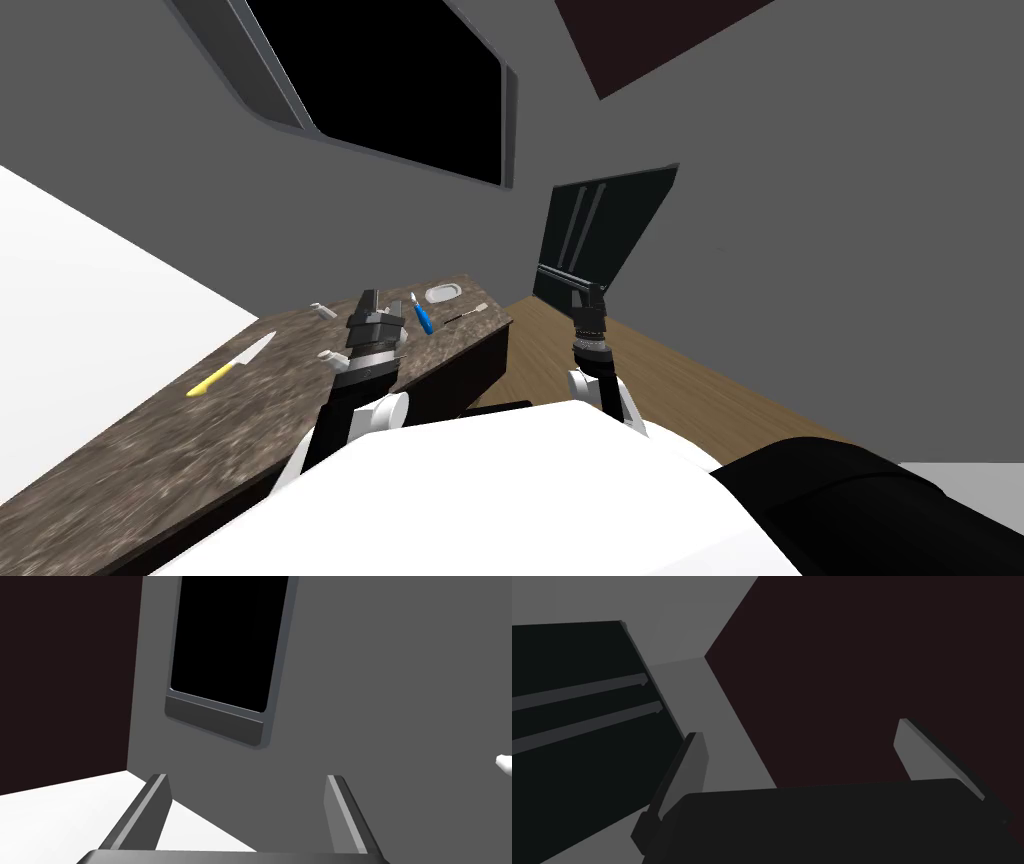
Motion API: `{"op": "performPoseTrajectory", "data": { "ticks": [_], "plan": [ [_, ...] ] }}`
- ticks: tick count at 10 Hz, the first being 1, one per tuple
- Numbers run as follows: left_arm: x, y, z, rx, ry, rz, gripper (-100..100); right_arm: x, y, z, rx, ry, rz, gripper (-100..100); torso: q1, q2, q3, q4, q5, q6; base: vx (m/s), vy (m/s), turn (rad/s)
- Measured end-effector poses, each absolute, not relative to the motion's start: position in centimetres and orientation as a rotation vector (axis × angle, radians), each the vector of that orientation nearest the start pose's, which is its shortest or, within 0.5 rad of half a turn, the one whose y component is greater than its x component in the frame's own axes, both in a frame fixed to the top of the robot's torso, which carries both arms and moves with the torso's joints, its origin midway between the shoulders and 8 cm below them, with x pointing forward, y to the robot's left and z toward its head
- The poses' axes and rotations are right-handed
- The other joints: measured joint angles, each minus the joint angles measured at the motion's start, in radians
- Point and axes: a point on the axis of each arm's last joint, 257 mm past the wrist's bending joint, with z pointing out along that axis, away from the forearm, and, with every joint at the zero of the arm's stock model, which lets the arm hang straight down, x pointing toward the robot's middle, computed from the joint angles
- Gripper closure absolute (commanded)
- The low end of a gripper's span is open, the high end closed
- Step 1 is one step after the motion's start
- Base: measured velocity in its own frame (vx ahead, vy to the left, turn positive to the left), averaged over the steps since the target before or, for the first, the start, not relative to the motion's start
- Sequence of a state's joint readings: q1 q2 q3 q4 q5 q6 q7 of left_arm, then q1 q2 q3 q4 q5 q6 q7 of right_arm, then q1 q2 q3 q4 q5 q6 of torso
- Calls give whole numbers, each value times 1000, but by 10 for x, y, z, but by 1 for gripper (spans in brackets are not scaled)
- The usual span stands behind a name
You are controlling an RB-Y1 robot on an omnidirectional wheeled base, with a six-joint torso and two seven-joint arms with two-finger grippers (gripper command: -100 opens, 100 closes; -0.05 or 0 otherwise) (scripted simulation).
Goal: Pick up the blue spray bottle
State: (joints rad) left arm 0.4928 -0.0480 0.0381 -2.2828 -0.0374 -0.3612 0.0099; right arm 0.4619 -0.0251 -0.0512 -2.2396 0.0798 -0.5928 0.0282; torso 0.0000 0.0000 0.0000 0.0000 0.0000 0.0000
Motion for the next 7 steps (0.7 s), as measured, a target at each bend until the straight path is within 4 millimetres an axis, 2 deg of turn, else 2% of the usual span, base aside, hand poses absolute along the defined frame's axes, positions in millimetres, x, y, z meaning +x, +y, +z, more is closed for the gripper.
{"op": "performPoseTrajectory", "data": {
  "ticks": [3,7],
  "plan": [
    [366,299,-10,-753,751,-1189,-100,338,-277,36,501,624,1211,0,-1,-1,-1,0,0,0,19,-25,-29],
    [372,309,-39,-751,890,-1103,-100,338,-277,36,501,624,1211,0,-3,-2,-1,0,-1,0,32,-44,-50]
  ]
}}
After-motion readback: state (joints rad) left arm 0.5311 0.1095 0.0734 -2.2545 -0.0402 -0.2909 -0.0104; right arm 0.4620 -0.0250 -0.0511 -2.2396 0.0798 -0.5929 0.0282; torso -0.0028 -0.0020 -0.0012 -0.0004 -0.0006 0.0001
